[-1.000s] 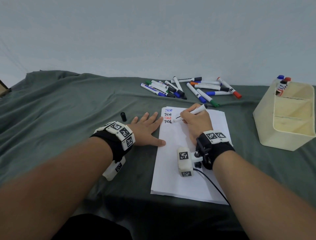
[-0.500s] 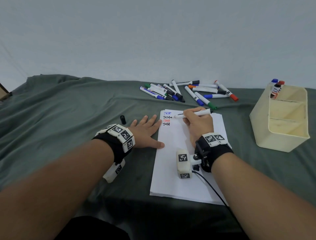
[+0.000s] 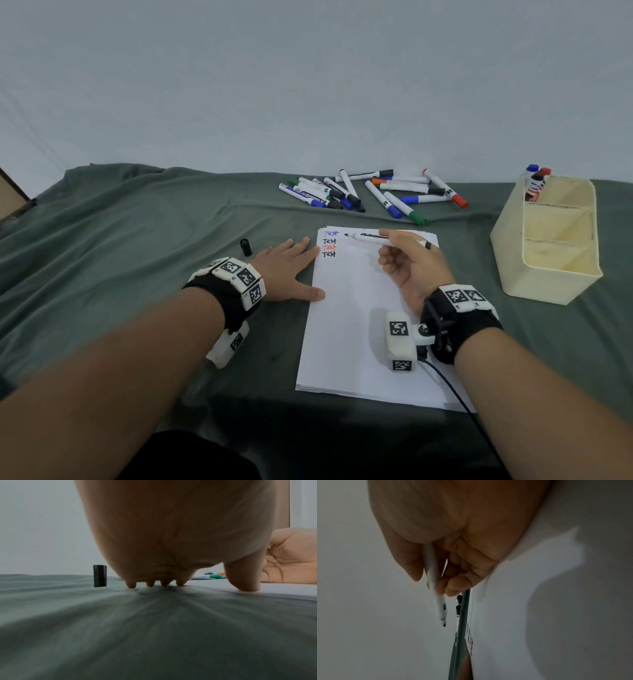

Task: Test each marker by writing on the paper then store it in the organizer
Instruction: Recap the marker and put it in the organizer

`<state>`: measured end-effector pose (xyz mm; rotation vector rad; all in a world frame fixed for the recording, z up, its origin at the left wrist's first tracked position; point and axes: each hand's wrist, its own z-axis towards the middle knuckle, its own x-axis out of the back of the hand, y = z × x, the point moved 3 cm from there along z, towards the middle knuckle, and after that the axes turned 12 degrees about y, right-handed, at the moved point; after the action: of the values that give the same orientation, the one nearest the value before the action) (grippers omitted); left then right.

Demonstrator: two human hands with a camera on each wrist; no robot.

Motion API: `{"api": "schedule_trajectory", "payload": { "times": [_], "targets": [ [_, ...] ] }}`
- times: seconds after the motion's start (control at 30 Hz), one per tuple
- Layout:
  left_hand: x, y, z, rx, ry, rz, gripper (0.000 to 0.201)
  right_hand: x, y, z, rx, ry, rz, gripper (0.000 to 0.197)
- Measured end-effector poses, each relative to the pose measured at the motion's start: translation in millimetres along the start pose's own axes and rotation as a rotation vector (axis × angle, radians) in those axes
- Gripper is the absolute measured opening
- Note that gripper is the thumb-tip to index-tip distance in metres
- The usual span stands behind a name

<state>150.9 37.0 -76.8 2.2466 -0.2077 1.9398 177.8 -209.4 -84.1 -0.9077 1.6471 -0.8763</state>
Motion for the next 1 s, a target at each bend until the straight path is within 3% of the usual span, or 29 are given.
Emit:
{"api": "schedule_trajectory", "payload": {
  "times": [0.13, 0.2, 0.3, 0.4, 0.53, 0.73, 1.0],
  "targets": [
    [24.7, -11.6, -5.5, 0.016, 0.378, 0.041, 0.063, -0.1, 0.2, 0.2, 0.037, -0.038, -0.003, 0.007],
    [33.7, -27.3, -10.2, 0.115, 0.5, 0.085, 0.041, -0.2, 1.5, 0.7, 0.053, -0.041, -0.016, 0.01],
    [35.2, -57.2, -17.2, 0.323, 0.438, 0.107, 0.032, -0.4, 3.1, 1.1, 0.058, -0.048, -0.022, 0.011],
    [31.6, -70.6, -18.2, 0.365, 0.31, 0.041, 0.028, -1.0, 3.5, 0.6, 0.073, -0.057, -0.029, 0.012],
    [37.0, -63.9, -10.2, 0.406, 0.382, -0.04, 0.016, -0.9, 3.0, 0.3, 0.079, -0.073, -0.044, 0.014],
    [39.5, -14.3, 14.5, 0.273, 0.461, -0.24, 0.018, -0.8, 4.0, 0.4, 0.07, -0.073, -0.057, 0.01],
    [39.6, 21.6, 23.6, 0.104, 0.476, -0.331, 0.016, -0.3, 2.3, -0.9, 0.073, -0.065, -0.069, 0.01]
  ]
}}
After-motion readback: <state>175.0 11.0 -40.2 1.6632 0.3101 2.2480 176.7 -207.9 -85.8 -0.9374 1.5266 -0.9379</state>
